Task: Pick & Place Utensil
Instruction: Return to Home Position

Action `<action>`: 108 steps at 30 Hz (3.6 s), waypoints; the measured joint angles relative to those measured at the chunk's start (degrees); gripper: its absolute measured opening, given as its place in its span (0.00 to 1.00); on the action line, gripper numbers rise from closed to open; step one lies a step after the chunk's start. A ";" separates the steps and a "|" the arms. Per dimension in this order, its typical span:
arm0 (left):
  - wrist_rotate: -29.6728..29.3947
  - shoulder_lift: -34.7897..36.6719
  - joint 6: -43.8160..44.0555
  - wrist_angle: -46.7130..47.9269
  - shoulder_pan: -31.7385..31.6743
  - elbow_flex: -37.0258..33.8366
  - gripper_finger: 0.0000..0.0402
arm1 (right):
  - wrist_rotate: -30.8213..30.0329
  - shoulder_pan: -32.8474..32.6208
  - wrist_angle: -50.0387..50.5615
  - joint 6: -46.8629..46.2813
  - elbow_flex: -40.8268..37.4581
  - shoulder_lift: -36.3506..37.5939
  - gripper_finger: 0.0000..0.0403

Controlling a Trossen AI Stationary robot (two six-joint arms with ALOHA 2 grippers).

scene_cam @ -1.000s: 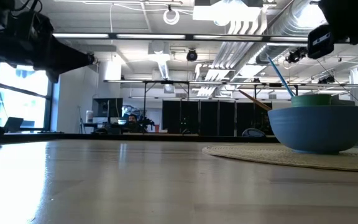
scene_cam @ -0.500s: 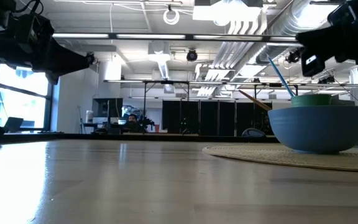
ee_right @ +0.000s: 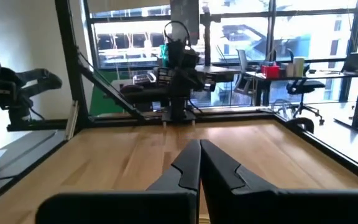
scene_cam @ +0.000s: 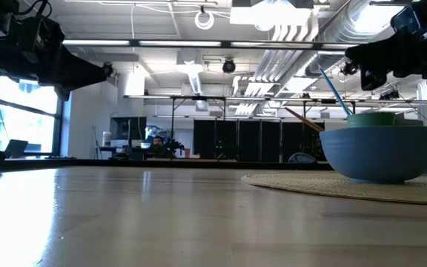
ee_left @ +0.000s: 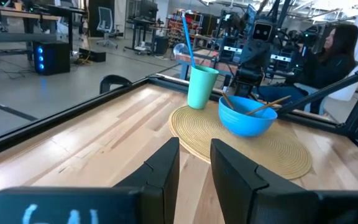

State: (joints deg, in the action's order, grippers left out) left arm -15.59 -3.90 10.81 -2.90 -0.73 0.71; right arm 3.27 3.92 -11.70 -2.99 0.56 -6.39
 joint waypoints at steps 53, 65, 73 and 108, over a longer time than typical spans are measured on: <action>0.20 -2.62 0.00 0.09 0.76 0.00 0.22 | 0.30 -0.02 4.37 -2.99 -0.07 -0.02 0.00; 0.14 -2.59 0.00 -0.02 0.76 0.00 0.22 | 0.31 0.00 4.37 -2.99 -0.09 -0.02 0.00; 0.11 -2.59 0.00 -0.02 0.76 0.00 0.22 | 0.31 0.00 4.37 -2.99 -0.09 -0.02 0.00; 0.11 -2.60 0.00 -0.02 0.76 0.00 0.22 | 0.31 0.00 4.37 -2.99 -0.09 -0.02 0.00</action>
State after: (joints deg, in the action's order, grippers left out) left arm -15.49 -6.50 10.81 -2.92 0.03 0.71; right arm 3.59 3.91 -7.33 -5.98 0.47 -6.42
